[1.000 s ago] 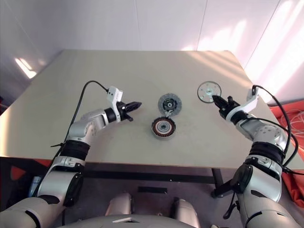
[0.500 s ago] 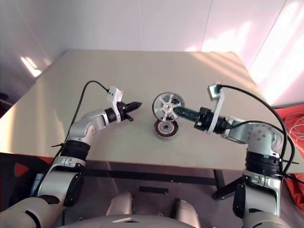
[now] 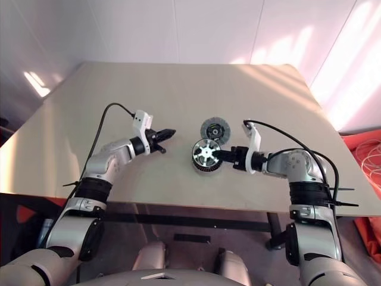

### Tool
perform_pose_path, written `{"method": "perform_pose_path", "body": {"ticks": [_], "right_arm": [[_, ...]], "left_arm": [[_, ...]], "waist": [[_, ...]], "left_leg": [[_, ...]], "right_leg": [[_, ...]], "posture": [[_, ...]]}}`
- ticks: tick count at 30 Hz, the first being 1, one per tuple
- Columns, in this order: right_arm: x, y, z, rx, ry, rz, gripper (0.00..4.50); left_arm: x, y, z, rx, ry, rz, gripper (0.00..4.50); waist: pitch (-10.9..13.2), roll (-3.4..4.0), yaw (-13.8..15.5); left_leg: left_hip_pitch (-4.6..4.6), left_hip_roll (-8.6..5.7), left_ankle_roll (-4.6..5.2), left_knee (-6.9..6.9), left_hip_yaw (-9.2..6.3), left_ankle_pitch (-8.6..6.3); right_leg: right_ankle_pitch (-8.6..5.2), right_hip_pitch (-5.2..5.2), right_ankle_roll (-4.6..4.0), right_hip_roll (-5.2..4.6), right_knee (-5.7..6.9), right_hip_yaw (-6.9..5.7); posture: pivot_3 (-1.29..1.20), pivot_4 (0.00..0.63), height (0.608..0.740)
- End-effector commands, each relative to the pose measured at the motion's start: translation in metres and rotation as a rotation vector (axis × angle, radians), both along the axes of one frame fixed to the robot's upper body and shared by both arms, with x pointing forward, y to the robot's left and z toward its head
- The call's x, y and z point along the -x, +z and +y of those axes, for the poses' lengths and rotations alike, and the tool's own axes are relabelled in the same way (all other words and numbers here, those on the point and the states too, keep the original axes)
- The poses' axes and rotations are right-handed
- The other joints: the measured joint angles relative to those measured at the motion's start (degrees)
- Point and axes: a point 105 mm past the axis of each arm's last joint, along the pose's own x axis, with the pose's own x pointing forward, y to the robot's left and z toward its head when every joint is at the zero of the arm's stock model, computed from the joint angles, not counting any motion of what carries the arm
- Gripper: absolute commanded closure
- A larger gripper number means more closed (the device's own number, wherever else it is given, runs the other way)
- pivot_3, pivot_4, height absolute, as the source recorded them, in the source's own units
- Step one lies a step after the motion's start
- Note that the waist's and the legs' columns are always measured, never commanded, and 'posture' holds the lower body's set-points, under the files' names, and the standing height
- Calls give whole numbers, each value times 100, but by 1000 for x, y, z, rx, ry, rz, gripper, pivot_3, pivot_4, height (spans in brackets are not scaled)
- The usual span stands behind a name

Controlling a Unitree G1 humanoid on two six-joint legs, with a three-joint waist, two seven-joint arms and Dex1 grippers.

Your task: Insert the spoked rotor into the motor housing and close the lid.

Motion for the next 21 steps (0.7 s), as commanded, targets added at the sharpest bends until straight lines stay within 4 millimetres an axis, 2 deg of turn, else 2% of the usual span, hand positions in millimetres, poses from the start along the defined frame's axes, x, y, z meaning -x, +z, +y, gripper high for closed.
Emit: {"method": "perform_pose_path", "body": {"ticks": [1, 6, 10, 21], "right_arm": [[0, 11, -4, 14, 12, -30, 4191], [7, 15, -3, 5, 38, -28, 4191], [11, 10, -2, 12, 43, -10, 4191], [12, 12, 4, -1, 60, -6, 4191]], "left_arm": [[-2, 18, 1, 0, 6, -79, 4500], [-1, 16, 0, -2, 3, -76, 4500], [-1, 16, -1, -1, -1, -76, 4500], [-2, 16, 0, -1, 3, -78, 4500]], "waist": [[0, 0, 0], [0, 0, -2], [0, 0, 2], [0, 0, 1]], "left_leg": [[2, 0, 0, 0, 0, 0], [4, 1, -1, 1, 0, 1], [2, 0, 0, 0, 0, 0], [2, 0, 0, 1, 0, 0]], "right_leg": [[0, 2, 1, 0, 0, 0], [1, 3, 2, 1, 0, 0], [1, 3, 2, 1, -1, 0], [1, 3, 1, 0, -1, 0]], "posture": [[0, 0, 740], [0, 0, 740], [0, 0, 740], [0, 0, 740]]}}
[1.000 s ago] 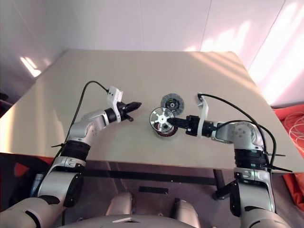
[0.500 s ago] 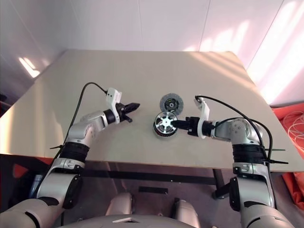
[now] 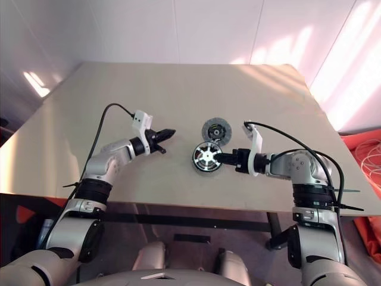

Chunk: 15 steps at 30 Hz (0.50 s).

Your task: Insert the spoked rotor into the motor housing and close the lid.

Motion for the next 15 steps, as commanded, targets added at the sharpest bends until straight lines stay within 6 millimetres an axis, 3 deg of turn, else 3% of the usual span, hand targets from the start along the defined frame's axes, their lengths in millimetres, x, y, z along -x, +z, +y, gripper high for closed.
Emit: {"method": "perform_pose_path", "body": {"ticks": [1, 10, 15], "right_arm": [[-1, 11, 5, -19, 27, -27, 4191], [-5, 18, 5, -24, 20, -64, 4191], [-8, 18, 3, -14, 2, -74, 2529]], "left_arm": [[-2, 16, -1, -1, -3, -67, 4500], [-1, 15, -1, 2, -2, -66, 4500], [-1, 15, -1, 1, -4, -67, 4500]], "waist": [[0, 0, 0], [0, 0, -3], [0, 0, -6]], "left_leg": [[0, 0, 0, 0, 0, 0], [0, 0, 0, 0, 0, 0], [2, 0, -1, 1, 0, 1]], "right_leg": [[0, 0, 0, 0, 0, 0], [0, 0, 0, 0, 1, 0], [0, 0, 0, 0, 2, 0]], "posture": [[0, 0, 740], [0, 0, 740], [0, 0, 740]]}}
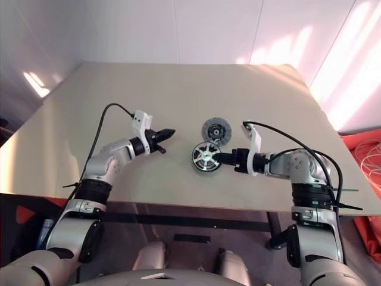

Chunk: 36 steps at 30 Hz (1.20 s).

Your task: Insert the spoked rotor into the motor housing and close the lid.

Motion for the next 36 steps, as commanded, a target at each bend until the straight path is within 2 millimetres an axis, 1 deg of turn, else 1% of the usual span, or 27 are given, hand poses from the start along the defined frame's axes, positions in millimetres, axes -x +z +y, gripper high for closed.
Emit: {"method": "perform_pose_path", "body": {"ticks": [1, 5, 13, 18, 20, 23, 25, 27, 29, 31, 33, 34, 36], "right_arm": [[-8, 17, 1, -8, -5, -76, 2174], [-8, 21, 4, -9, 0, -95, 839], [-11, 37, 1, -38, -11, -152, 839], [-12, 50, -2, -31, -23, -224, 839], [-16, 57, -7, 9, -45, -299, 839], [-22, 68, -15, 136, -66, -474, 839], [-22, 70, -13, 198, -52, -564, 839], [-21, 69, -8, 243, -29, -622, 839], [-19, 63, 0, 281, -2, -663, 1219], [-14, 54, 7, 329, 56, -700, 1753], [-12, 40, 8, 430, 117, -741, 2481], [-11, 34, 9, 457, 155, -758, 2897], [-9, 26, 12, 493, 214, -787, 3553]], "left_arm": [[-1, 15, -2, 2, -11, -64, 4500], [-2, 15, -2, 1, -14, -63, 4500], [-2, 15, -2, 2, -15, -61, 4500], [-1, 15, -3, 3, -19, -61, 4500], [-1, 15, -3, 2, -21, -62, 4500], [-1, 15, -3, 4, -22, -60, 4500], [-1, 14, -4, 5, -24, -59, 4500], [0, 14, -5, 5, -26, -59, 4500], [-1, 14, -7, 4, -29, -61, 4500], [-1, 15, -8, 4, -30, -63, 4500], [-1, 15, -7, 2, -30, -65, 4500], [-2, 15, -7, 2, -29, -66, 4500], [-2, 15, -6, 1, -26, -68, 4500]], "waist": [[0, 0, -1], [0, 0, -2], [0, 0, -2], [0, 0, -4], [0, 0, -3], [0, 0, 4], [0, 0, 2], [0, 0, -6], [0, 0, -19], [0, 0, -28], [0, 0, -26], [0, 0, -27], [0, -1, -29]], "left_leg": [[1, 0, 0, 0, 0, 0], [6, -1, -2, 3, 0, 1], [7, 0, -6, 3, -1, 3], [4, 0, -5, 2, -1, 3], [5, 0, -5, 3, -1, 3], [5, -1, -6, 3, -1, 3], [5, -1, -6, 3, -1, 3], [5, 0, -5, 2, -1, 3], [6, 1, -5, 2, -1, 3], [5, 1, -5, 2, -1, 3], [4, 0, -5, 3, -1, 3], [4, 0, -5, 3, -1, 3], [4, -1, -5, 3, -1, 3]], "right_leg": [[0, 1, 0, 0, 1, 0], [0, 6, 0, -1, 5, 0], [0, 5, 0, -1, 9, 1], [0, 1, 0, 0, 9, 1], [0, 1, 0, 0, 9, 1], [0, 2, 1, -1, 10, 1], [0, 3, 2, -1, 9, 1], [0, 3, 2, 0, 9, 1], [0, 3, 2, 1, 9, 1], [0, 3, 2, 1, 9, 1], [0, 2, 2, 0, 9, 1], [0, 3, 2, 0, 9, 1], [0, 3, 2, -1, 9, 1]], "posture": [[0, 0, 740], [0, 0, 740], [0, 0, 740], [0, 0, 740], [0, 0, 740], [0, 0, 740], [0, 0, 740], [0, 0, 740], [0, 0, 740], [0, 0, 740], [0, 0, 740], [0, 0, 740], [0, 0, 740]]}}
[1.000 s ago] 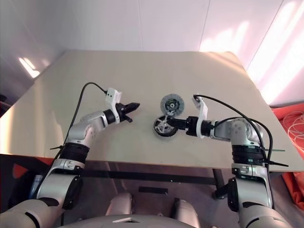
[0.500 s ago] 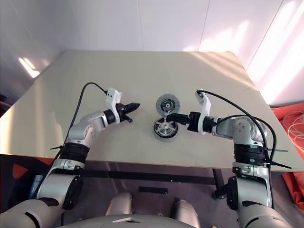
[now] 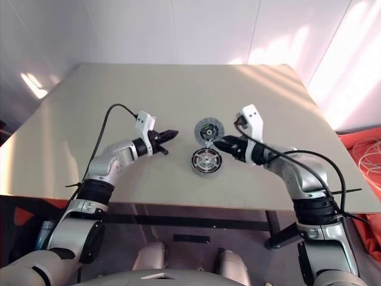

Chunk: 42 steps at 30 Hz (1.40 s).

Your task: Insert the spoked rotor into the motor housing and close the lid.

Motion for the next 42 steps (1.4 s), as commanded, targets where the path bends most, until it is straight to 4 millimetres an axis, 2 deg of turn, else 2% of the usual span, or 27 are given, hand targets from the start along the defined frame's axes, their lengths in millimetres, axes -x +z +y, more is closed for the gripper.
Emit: {"method": "perform_pose_path", "body": {"ticks": [1, 3, 8, 14, 17, 21, 23, 27, 30, 34, 36, 38, 39, 40, 42], "right_arm": [[0, 5, 7, 78, 87, -109, 3893], [-1, 4, 11, 89, 120, -122, 4448], [-1, -4, 19, 99, 155, -109, 4448], [0, -43, 18, 147, 123, -21, 4448], [0, -49, 17, 146, 108, -7, 4448], [-6, -35, 14, 118, 85, -55, 4448], [-9, -13, 16, 66, 105, -126, 4448], [-12, 33, 21, 25, 172, -247, 4448], [0, 53, 25, 134, 343, -327, 4448], [23, 56, 23, 285, 591, -361, 4448], [35, 47, 13, 390, 728, -322, 4448], [38, 41, 4, 462, 797, -287, 4448], [38, 39, 1, 484, 813, -278, 4057], [36, 38, -1, 505, 825, -274, 3896], [26, 36, -2, 581, 831, -318, 3227]], "left_arm": [[-4, 16, 2, -1, 3, -65, 4500], [-4, 16, 3, -2, 6, -67, 4500], [-4, 17, 7, -4, 18, -70, 4500], [-4, 17, 11, -4, 35, -73, 4500], [-5, 17, 13, -4, 42, -74, 4500], [-6, 18, 16, -4, 49, -76, 4500], [-6, 18, 15, -4, 49, -77, 4500], [-7, 18, 12, 2, 34, -74, 4500], [-6, 18, 9, 1, 14, -73, 4500], [-5, 17, 7, -5, 4, -77, 4500], [-5, 17, 6, -4, 1, -76, 4500], [-4, 16, 6, -4, -4, -73, 4500], [-4, 16, 6, -3, -5, -73, 4500], [-4, 16, 5, -3, -6, -72, 4500], [-2, 15, 5, -9, -16, -71, 4500]], "waist": [[0, 0, -3], [0, 0, -6], [0, 0, -11], [0, -1, -16], [-2, -3, -21], [-1, -4, -23], [-1, -4, -23], [0, -5, -21], [0, -5, -17], [0, -5, -7], [0, -5, -5], [0, -6, -8], [0, -6, -9], [0, -6, -10], [0, -6, -31]], "left_leg": [[0, 0, 0, 1, 0, 0], [0, 1, 0, 1, 0, 0], [0, 1, 1, 2, 0, 0], [0, 1, 2, 4, -1, -1], [9, 2, 3, 3, 0, -1], [59, 2, 2, 2, 0, -1], [83, 1, 3, 0, 1, -2], [79, 1, 3, -1, 1, -2], [76, 1, 3, -6, 1, -2], [73, 2, 20, -8, 1, -12], [70, 0, 30, -6, 2, -17], [65, -2, 33, -1, 3, -19], [63, -1, 41, 2, 3, -24], [64, -1, 48, 2, 3, -28], [67, 1, 51, 3, 3, -29]], "right_leg": [[0, 0, 0, 0, 0, 0], [0, 0, 0, 1, 1, 0], [0, 0, -1, 1, 1, 0], [0, 1, -2, 1, 1, 0], [0, 13, -2, 2, 2, 1], [-3, 53, 2, 1, 0, 1], [-22, 72, 34, 0, -4, 1], [-13, 68, 19, 1, -3, 3], [-5, 64, 4, 2, -3, 3], [-5, 68, 2, 3, -14, 3], [-5, 70, 2, 1, -22, 3], [-5, 69, 2, -1, -24, 3], [-4, 69, 2, -1, -24, 3], [-4, 69, 2, -1, -23, 3], [-4, 68, 1, 0, -18, 3]], "posture": [[0, 0, 740], [0, 0, 740], [0, 0, 740], [0, 0, 740], [0, 0, 740], [0, 0, 740], [0, 0, 740], [0, 0, 740], [0, 0, 740], [0, 0, 740], [0, 0, 740], [0, 0, 740], [0, 0, 740], [0, 0, 740], [0, 0, 740]]}}
